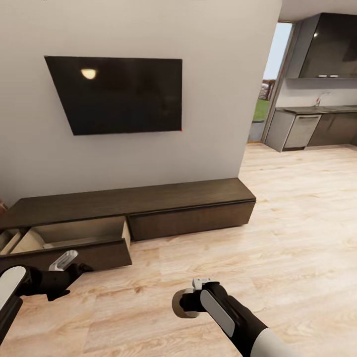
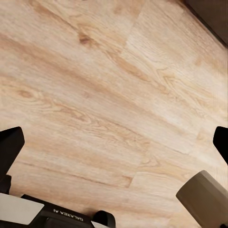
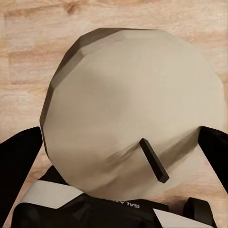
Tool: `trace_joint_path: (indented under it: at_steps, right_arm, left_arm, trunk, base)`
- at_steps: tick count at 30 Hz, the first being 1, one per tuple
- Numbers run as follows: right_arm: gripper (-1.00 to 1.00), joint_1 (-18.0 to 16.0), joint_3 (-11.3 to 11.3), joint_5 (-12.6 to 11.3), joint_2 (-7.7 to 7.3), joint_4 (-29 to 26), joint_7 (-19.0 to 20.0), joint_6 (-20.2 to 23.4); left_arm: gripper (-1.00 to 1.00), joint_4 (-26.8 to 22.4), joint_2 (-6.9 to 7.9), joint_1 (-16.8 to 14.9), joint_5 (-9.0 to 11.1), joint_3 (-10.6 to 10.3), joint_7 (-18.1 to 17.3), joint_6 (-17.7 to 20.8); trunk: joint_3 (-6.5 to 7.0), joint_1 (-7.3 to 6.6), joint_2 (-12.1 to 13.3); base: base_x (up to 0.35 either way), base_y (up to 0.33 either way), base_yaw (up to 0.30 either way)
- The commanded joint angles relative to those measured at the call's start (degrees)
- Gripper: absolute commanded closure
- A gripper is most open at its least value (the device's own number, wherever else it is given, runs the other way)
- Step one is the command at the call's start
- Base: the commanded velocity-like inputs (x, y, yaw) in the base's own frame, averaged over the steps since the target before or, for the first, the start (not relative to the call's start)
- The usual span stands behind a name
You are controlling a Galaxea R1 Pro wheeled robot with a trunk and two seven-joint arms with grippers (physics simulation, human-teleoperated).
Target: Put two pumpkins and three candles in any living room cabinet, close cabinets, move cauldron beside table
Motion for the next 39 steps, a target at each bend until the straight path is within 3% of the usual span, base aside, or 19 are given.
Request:
trace_joint_path:
  at_steps: [1,30,39]
  right_arm:
    - [1.00,-0.05,0.18,-0.63,-0.03,-0.07,-0.48,0.02]
    - [1.00,-0.05,0.08,-0.71,-0.09,-0.07,-0.31,0.02]
    - [1.00,-0.05,0.12,-0.71,0.05,-0.07,-0.53,0.02]
  left_arm:
    - [-1.00,-0.04,0.01,-0.04,0.56,0.04,0.59,0.13]
    - [-1.00,-0.04,0.10,-0.06,1.61,-0.04,0.58,0.21]
    - [-1.00,-0.04,0.07,-0.06,1.61,-0.02,0.58,0.22]
  trunk:
    - [0.13,-0.23,0.38]
    - [5.42,-6.59,12.01]
    - [7.47,-8.57,15.62]
  base:
    - [0.000,0.000,0.015]
    - [0.000,0.000,0.001]
    - [0.000,0.000,0.180]
